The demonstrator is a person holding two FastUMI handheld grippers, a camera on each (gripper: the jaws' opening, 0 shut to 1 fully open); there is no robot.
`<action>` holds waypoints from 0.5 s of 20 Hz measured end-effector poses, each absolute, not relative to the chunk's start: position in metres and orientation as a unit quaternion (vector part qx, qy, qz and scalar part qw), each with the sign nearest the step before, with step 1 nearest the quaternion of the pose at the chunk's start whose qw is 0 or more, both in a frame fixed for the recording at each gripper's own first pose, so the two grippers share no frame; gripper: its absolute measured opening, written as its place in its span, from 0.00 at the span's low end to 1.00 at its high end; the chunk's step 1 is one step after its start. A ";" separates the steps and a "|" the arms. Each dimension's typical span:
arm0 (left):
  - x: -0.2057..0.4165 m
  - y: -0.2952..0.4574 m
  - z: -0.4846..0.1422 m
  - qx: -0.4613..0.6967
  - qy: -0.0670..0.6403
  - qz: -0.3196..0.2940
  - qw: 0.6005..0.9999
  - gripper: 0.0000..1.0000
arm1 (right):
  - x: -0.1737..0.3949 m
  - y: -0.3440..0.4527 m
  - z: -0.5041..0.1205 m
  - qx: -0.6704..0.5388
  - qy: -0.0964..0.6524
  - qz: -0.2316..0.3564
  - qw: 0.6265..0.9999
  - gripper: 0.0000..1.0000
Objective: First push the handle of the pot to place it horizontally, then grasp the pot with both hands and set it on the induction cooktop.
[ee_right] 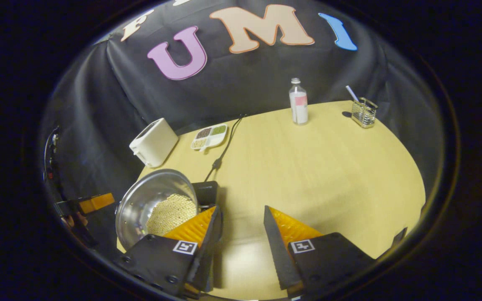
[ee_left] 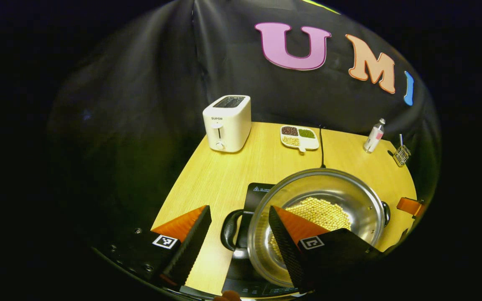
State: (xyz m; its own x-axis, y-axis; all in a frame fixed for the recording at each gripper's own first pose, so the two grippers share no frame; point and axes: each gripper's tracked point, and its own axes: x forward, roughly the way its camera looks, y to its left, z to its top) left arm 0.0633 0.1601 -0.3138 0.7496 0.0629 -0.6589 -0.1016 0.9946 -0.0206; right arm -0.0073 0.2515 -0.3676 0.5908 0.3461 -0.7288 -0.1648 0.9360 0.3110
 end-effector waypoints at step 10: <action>0.048 0.016 -0.229 -0.054 0.267 0.028 0.962 0.90 | 0.036 0.114 -0.299 0.051 0.337 0.146 0.929 0.60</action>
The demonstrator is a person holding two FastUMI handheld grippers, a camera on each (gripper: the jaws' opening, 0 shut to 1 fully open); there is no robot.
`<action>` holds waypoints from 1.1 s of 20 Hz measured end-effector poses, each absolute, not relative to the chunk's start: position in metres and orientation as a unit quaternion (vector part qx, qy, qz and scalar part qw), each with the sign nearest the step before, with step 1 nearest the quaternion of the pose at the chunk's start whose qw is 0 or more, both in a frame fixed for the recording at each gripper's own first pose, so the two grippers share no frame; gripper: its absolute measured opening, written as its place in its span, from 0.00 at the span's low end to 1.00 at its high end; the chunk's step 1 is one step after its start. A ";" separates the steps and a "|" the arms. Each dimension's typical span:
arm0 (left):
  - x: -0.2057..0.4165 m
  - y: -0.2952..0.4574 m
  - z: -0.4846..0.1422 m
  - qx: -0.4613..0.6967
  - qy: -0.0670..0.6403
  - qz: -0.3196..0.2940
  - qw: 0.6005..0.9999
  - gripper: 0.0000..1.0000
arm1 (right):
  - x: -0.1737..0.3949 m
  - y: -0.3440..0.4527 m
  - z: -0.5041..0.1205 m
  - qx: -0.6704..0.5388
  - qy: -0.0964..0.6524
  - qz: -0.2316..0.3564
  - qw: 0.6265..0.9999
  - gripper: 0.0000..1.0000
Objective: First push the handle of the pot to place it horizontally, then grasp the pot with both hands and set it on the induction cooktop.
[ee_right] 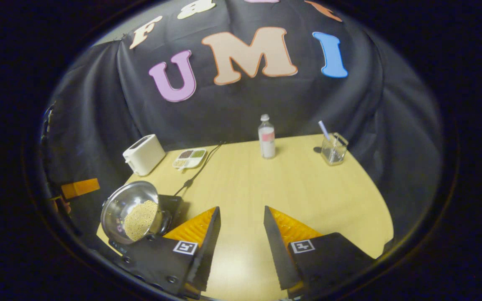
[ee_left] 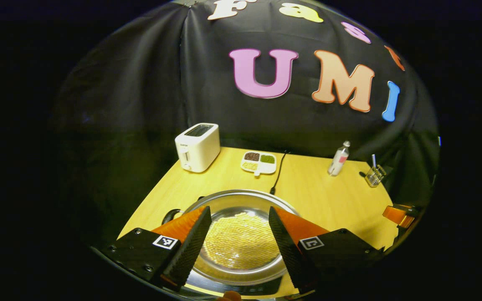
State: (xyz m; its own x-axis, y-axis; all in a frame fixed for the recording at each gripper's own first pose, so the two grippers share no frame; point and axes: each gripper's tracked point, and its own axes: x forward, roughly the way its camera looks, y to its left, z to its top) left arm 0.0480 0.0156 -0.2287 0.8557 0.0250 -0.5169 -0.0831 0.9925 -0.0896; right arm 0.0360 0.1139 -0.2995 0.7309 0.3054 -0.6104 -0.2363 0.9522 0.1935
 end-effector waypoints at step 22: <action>0.050 -0.125 -0.006 -0.022 0.049 -0.009 0.999 0.89 | 0.093 -0.079 -0.037 0.037 0.041 0.055 0.997 0.60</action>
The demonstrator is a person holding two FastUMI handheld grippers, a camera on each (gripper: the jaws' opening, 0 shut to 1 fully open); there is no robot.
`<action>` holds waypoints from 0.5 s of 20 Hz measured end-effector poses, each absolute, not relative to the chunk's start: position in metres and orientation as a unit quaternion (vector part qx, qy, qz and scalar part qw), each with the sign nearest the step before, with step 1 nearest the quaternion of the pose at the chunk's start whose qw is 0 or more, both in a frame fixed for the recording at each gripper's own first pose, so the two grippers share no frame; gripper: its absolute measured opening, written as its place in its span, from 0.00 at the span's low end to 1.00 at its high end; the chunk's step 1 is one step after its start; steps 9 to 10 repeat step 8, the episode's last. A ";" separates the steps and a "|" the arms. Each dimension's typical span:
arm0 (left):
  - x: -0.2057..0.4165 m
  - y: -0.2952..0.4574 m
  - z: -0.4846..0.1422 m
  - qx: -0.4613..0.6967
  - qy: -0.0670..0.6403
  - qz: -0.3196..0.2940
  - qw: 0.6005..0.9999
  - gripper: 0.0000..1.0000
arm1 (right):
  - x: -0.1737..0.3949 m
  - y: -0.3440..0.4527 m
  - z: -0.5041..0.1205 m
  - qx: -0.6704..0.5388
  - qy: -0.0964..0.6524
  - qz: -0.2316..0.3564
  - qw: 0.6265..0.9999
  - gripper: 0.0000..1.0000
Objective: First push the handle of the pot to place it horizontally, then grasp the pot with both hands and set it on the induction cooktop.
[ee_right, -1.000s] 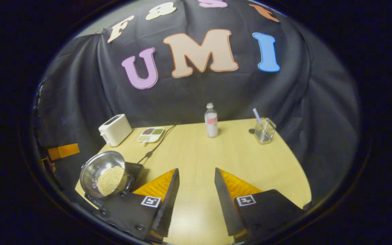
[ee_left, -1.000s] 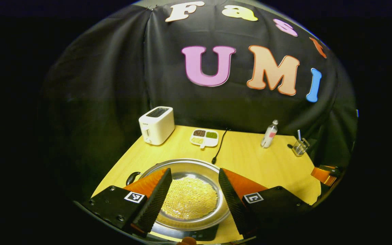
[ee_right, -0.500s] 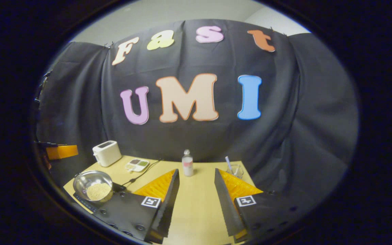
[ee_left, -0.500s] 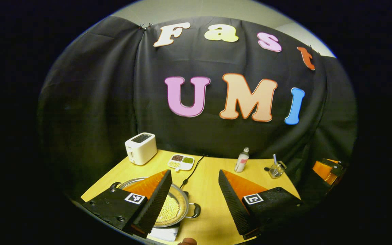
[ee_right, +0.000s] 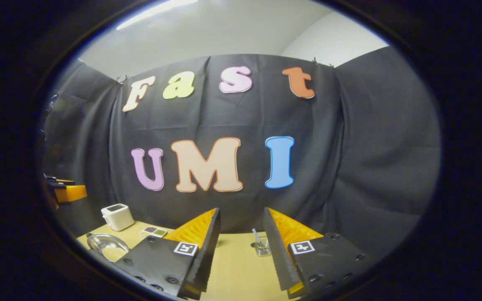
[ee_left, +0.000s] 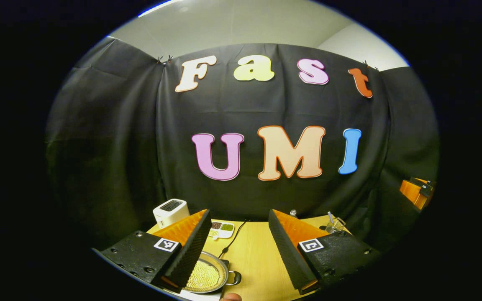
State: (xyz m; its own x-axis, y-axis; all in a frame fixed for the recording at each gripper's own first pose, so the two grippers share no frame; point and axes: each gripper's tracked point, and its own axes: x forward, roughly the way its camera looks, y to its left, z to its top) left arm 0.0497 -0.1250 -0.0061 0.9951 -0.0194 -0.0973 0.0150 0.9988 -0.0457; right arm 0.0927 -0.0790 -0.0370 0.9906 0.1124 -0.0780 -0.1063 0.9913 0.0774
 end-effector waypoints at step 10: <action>0.040 -0.147 0.018 0.005 0.002 -0.013 1.000 0.89 | 0.078 -0.082 -0.028 0.047 0.024 0.052 0.997 0.60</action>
